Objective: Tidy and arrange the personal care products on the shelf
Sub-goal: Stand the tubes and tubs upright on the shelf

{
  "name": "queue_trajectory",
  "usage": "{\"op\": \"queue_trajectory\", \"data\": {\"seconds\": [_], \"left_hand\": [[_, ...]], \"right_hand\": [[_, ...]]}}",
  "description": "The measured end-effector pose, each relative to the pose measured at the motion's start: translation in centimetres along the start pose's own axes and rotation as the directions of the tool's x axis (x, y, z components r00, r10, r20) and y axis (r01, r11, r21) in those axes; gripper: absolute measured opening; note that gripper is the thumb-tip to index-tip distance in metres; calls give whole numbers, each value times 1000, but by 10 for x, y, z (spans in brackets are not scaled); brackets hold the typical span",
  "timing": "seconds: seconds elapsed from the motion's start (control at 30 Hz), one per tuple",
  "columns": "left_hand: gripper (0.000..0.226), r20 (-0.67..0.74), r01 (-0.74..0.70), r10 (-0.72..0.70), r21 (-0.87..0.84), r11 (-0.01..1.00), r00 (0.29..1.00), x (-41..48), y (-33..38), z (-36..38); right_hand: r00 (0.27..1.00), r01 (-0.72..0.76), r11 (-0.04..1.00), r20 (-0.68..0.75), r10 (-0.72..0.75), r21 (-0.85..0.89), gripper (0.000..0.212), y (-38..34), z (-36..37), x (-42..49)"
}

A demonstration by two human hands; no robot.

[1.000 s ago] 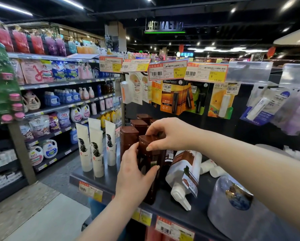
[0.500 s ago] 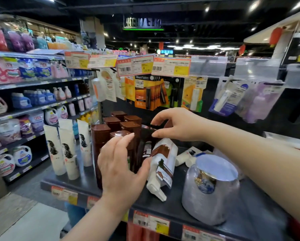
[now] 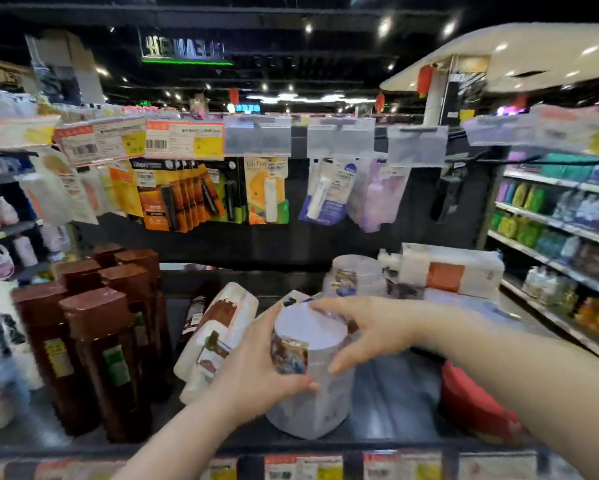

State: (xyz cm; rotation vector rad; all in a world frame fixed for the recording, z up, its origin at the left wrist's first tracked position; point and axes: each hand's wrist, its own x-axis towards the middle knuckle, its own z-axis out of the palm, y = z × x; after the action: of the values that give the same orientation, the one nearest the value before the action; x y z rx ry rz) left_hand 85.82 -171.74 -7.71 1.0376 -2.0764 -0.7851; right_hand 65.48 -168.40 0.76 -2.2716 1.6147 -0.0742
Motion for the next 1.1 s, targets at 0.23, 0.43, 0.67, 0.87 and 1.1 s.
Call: {"op": "queue_trajectory", "data": {"seconds": [0.23,0.43,0.67,0.87,1.1], "left_hand": [[87,17,-66,68,-81,995,998,25,27,40],[86,12,-86,87,-80,993,996,52,46,71],[89,-6,-47,47,-59,997,999,63,45,79],[82,-19,-23,22,-35,999,1000,61,44,78],[93,-299,-228,290,224,947,909,62,105,87]], "right_hand": [[990,-65,997,-124,70,40,93,45,-5,-18],[987,-117,988,-100,127,101,92,87,-18,-22],[991,-72,989,-99,85,127,93,104,-23,-11],[992,-51,998,-117,55,39,88,102,-29,-19],[925,-234,972,-304,230,25,46,137,-74,-88]]}}
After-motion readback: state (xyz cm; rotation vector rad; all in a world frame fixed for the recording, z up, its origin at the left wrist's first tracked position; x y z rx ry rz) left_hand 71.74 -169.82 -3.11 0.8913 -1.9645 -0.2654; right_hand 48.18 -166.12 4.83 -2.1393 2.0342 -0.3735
